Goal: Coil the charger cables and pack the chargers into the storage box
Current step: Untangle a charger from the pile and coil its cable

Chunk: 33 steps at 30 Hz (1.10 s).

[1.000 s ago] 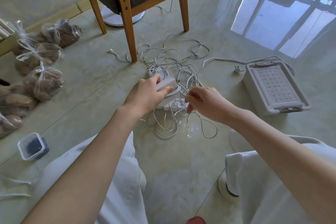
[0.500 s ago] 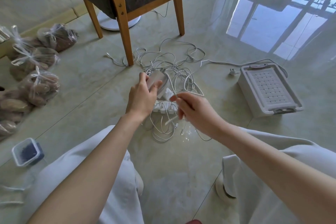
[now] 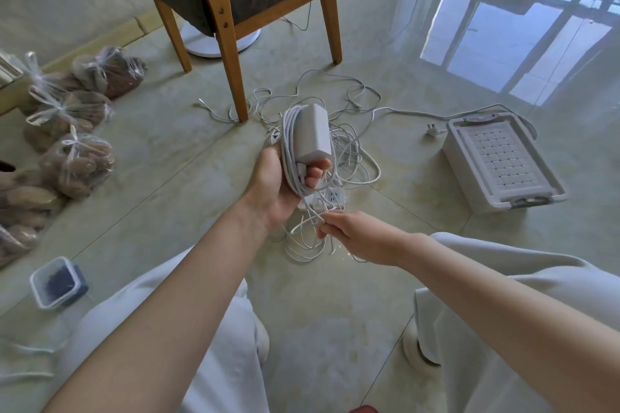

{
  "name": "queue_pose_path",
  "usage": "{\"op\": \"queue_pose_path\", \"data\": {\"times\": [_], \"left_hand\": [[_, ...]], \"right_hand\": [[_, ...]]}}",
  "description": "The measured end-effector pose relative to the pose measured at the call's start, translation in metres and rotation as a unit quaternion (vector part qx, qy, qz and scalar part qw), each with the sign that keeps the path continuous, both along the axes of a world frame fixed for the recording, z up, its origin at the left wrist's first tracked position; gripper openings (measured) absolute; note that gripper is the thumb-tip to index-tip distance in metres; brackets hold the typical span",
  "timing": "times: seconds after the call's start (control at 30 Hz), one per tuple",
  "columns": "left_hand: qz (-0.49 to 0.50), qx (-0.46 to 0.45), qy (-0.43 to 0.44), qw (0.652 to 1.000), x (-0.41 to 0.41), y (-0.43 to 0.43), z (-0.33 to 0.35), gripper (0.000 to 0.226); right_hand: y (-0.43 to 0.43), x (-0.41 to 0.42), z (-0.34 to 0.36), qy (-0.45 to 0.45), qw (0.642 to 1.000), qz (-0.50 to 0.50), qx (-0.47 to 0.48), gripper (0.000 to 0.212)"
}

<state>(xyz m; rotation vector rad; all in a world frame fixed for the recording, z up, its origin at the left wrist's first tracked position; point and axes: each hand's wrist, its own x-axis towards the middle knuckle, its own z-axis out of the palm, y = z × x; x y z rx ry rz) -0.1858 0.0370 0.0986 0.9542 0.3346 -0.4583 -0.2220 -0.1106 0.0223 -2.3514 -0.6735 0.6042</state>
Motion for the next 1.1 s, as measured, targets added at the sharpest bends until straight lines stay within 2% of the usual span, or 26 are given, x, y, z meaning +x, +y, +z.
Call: {"op": "queue_pose_path", "data": {"times": [0.13,0.2,0.3,0.4,0.47,0.57,0.63,0.77,0.87,0.93,0.97,1.03,1.1], "left_hand": [[-0.054,-0.083,-0.069,0.993,-0.001,0.021,0.021,0.028],[-0.097,0.001,-0.102,0.99,-0.001,0.036,0.029,0.033],[-0.199,0.172,-0.113,0.958,-0.006,0.047,0.034,0.04],[-0.298,0.233,-0.1,0.92,-0.009,0.049,0.03,0.04],[-0.328,0.303,-0.092,0.89,-0.009,0.049,0.024,0.038],[-0.316,0.469,-0.083,0.82,-0.009,0.047,0.011,0.027],[-0.296,0.541,-0.089,0.782,-0.007,0.049,0.001,0.028],[-0.211,0.647,-0.144,0.719,0.001,0.055,-0.014,0.035],[-0.16,0.694,-0.187,0.676,0.002,0.05,-0.015,0.034],[-0.122,0.694,-0.216,0.676,0.003,0.045,-0.016,0.034],[-0.101,0.681,-0.228,0.689,0.003,0.042,-0.016,0.033],[-0.056,0.633,-0.25,0.73,0.001,0.034,-0.015,0.033],[-0.026,0.578,-0.235,0.781,-0.001,0.025,-0.014,0.032]], "right_hand": [[-0.033,0.012,-0.02,0.041,0.988,-0.008,-0.146,0.029],[-0.043,0.018,-0.019,0.026,0.988,-0.055,-0.139,0.028],[-0.045,0.027,-0.009,-0.013,0.991,-0.121,-0.058,0.027],[-0.047,0.032,-0.001,-0.034,0.988,-0.15,-0.023,0.027],[-0.049,0.035,0.003,-0.04,0.985,-0.166,-0.012,0.027],[-0.045,0.038,0.013,-0.071,0.982,-0.174,-0.003,0.025],[-0.04,0.039,0.021,-0.107,0.978,-0.177,-0.012,0.028],[-0.028,0.033,0.043,-0.124,0.974,-0.19,0.018,0.034],[-0.011,0.016,0.057,-0.112,0.976,-0.178,0.063,0.029],[0.003,-0.002,0.058,-0.08,0.976,-0.171,0.107,0.023],[0.01,-0.012,0.055,-0.062,0.975,-0.172,0.127,0.021],[0.023,-0.031,0.051,-0.042,0.972,-0.164,0.16,0.02],[0.032,-0.046,0.045,-0.047,0.973,-0.138,0.177,0.018]]}}
